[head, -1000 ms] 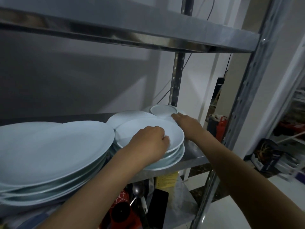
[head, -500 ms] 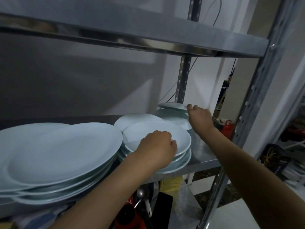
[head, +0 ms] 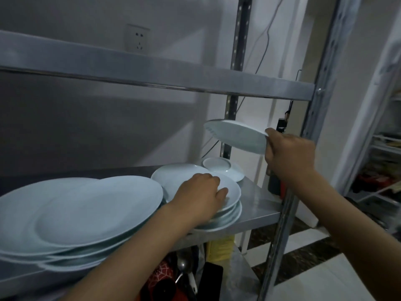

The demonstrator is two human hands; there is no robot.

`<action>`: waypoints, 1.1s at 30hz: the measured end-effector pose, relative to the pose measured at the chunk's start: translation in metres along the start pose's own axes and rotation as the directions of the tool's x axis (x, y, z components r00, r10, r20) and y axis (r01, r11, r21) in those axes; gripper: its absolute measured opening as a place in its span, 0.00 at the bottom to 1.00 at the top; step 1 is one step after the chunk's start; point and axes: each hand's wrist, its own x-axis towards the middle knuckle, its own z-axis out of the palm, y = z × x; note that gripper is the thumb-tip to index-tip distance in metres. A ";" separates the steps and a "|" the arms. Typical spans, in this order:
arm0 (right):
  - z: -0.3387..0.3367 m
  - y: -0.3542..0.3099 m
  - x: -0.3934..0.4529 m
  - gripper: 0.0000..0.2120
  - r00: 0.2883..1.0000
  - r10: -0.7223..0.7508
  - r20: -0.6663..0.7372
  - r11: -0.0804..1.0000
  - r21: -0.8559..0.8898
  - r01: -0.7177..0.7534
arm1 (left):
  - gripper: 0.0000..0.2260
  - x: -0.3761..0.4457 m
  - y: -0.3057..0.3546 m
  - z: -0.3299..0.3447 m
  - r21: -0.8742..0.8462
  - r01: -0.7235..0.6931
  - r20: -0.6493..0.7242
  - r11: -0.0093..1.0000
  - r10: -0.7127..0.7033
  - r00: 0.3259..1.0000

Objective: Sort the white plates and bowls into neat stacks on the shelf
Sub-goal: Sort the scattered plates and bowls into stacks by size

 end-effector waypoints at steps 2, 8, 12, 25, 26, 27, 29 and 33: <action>-0.015 0.002 0.002 0.04 1.000 0.015 0.023 1.000 0.019 -0.015 | 0.15 -0.004 0.002 -0.007 -0.013 -0.044 -0.049 0.999 0.044 0.998; -0.057 -0.004 0.004 0.05 0.996 0.078 -0.029 0.996 0.047 -0.077 | 0.14 -0.021 0.012 -0.022 -0.047 -0.136 -0.118 0.990 0.129 0.985; -0.072 -0.005 0.013 0.06 0.900 0.392 0.189 0.901 0.122 -0.417 | 0.20 -0.027 0.022 -0.028 -0.082 -0.189 -0.139 0.979 0.176 0.974; -0.073 -0.057 -0.005 0.11 0.309 0.626 0.716 -0.081 0.454 -0.887 | 0.16 -0.060 0.017 -0.053 -0.183 -0.181 -0.338 0.966 0.111 0.935; -0.072 -0.066 -0.007 0.07 0.327 0.615 0.718 -0.085 0.473 -0.877 | 0.14 -0.062 0.012 -0.057 -0.184 -0.163 -0.352 0.969 0.090 0.932; -0.070 -0.075 -0.009 0.06 0.363 0.613 0.702 -0.060 0.500 -0.864 | 0.14 -0.067 0.005 -0.062 -0.195 -0.143 -0.363 0.970 0.064 0.930; -0.066 -0.094 -0.012 0.09 0.437 0.593 0.676 0.019 0.531 -0.847 | 0.14 -0.078 -0.009 -0.070 -0.224 -0.123 -0.382 0.967 0.029 0.924; -0.063 -0.127 -0.010 0.07 0.548 0.435 0.714 0.124 0.556 -0.822 | 0.12 -0.106 -0.039 -0.091 -0.199 -0.100 -0.441 0.975 0.002 0.897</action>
